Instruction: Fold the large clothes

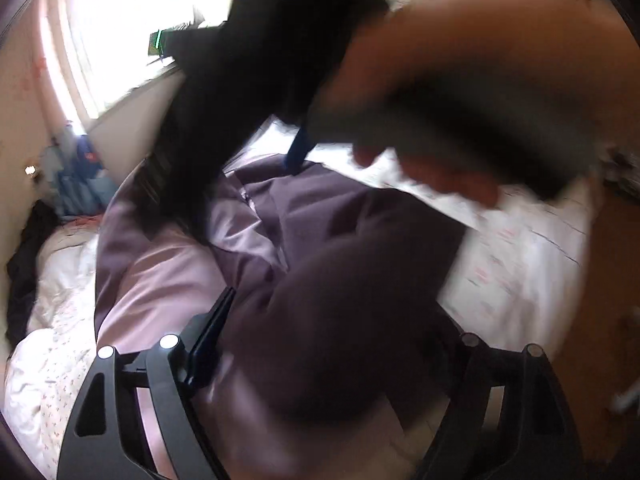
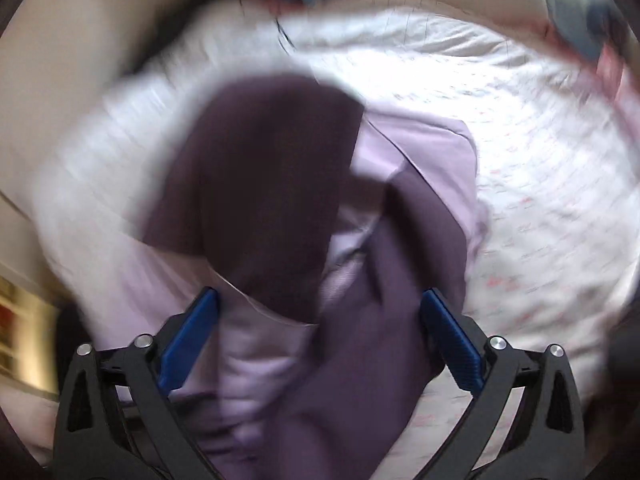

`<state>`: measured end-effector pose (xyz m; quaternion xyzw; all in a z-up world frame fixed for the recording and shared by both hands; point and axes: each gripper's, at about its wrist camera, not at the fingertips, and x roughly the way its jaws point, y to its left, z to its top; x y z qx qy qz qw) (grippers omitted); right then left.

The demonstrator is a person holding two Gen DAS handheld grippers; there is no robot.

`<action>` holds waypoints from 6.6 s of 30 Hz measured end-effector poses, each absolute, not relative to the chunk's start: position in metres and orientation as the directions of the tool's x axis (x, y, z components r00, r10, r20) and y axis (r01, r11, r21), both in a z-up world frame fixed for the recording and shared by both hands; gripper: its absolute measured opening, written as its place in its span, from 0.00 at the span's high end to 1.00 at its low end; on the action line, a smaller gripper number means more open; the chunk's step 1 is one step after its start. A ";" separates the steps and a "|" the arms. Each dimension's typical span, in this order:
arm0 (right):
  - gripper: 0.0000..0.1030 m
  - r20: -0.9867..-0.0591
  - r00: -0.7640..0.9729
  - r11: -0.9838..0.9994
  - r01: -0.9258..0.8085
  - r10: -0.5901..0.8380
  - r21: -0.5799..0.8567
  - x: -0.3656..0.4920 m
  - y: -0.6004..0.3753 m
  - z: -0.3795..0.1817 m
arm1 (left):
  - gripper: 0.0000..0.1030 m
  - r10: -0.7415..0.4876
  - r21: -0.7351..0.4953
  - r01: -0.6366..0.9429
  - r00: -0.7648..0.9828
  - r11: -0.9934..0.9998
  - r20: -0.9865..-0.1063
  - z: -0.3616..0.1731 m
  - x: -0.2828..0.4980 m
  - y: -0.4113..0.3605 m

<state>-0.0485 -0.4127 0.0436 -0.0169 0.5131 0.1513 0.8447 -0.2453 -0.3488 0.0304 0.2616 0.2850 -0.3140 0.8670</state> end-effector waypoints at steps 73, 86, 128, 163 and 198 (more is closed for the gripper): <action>0.06 -0.689 0.495 0.839 -0.178 0.528 0.515 0.088 -0.200 0.015 | 0.05 -0.276 -0.264 0.097 0.503 0.960 -0.819 0.010 -0.031 0.064; 0.07 -0.693 0.482 0.843 -0.359 0.536 0.401 0.040 -0.216 0.034 | 0.04 -0.356 -0.335 0.141 0.544 0.932 -0.760 -0.003 -0.047 0.094; 0.06 -0.735 0.490 0.882 -0.220 0.470 0.417 0.045 -0.194 0.019 | 0.05 -0.022 0.086 0.112 0.722 0.990 -0.692 0.049 -0.106 0.035; 0.06 -0.668 0.686 0.953 -0.269 0.290 0.138 -0.049 -0.175 0.074 | 0.05 -0.015 0.046 0.062 0.739 0.997 -0.674 0.085 -0.116 0.032; 0.06 -0.720 0.641 0.948 -0.308 0.265 0.074 -0.054 -0.159 0.056 | 0.05 0.109 0.103 -0.049 0.668 0.994 -0.736 0.076 -0.101 0.039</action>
